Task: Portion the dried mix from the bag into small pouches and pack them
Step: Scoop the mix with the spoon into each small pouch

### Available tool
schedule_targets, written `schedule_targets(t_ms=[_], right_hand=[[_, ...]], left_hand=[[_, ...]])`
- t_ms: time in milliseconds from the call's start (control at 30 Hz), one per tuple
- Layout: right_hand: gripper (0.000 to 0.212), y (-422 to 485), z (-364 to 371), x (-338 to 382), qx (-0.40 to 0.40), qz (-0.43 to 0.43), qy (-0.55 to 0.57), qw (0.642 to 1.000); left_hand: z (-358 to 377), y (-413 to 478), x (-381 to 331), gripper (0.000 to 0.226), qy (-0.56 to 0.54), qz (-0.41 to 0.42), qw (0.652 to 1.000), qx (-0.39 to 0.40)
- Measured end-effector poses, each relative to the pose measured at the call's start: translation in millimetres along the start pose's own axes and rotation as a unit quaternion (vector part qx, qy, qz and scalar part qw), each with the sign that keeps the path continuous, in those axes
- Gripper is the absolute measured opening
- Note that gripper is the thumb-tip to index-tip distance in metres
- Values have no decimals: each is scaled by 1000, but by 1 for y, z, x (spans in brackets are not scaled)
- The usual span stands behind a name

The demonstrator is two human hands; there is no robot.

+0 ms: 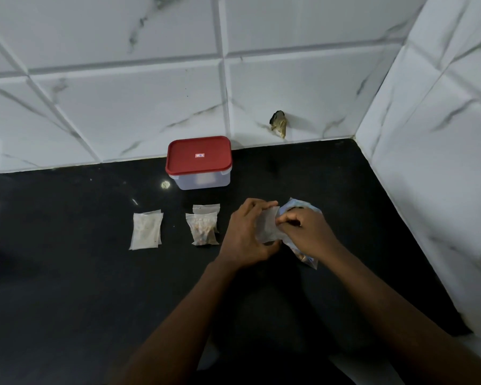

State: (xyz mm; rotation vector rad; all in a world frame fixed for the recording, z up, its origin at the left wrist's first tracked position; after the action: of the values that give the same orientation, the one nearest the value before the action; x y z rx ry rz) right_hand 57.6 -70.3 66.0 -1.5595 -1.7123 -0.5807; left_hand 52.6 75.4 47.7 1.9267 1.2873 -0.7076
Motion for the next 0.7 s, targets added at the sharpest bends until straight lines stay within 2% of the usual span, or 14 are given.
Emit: schedule_targets(t_ms=[100, 200, 333, 500, 667, 700], right_hand=[[27, 0, 5, -12, 37, 87, 78, 992], [31, -2, 13, -21, 60, 174, 185, 965], [17, -1, 15, -22, 69, 175, 244, 951], [16, -3, 13, -17, 82, 168, 210, 960], [4, -3, 12, -17, 96, 140, 107, 980], [9, -4, 11, -17, 101, 138, 94, 981]], left_hand=[[6, -1, 4, 81, 5, -13, 1000, 7], [11, -1, 9, 79, -10, -39, 999, 21], [14, -1, 12, 76, -30, -57, 997, 32], [14, -1, 15, 72, -15, -63, 997, 34], [12, 0, 20, 61, -9, -67, 997, 23], [12, 0, 21, 59, -13, -68, 997, 19]])
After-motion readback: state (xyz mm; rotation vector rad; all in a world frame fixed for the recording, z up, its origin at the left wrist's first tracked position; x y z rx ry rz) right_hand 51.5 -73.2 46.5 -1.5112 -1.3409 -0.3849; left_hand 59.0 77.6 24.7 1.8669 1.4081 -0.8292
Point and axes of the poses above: each hand's wrist, its own y-axis towards the middle knuckle, its own z-axis out of the palm, x = y × z, the point moved 7 cm from there along y, towards the middle knuckle, and after that the axes turned 1 degree about -z, right-handed, at the moved point
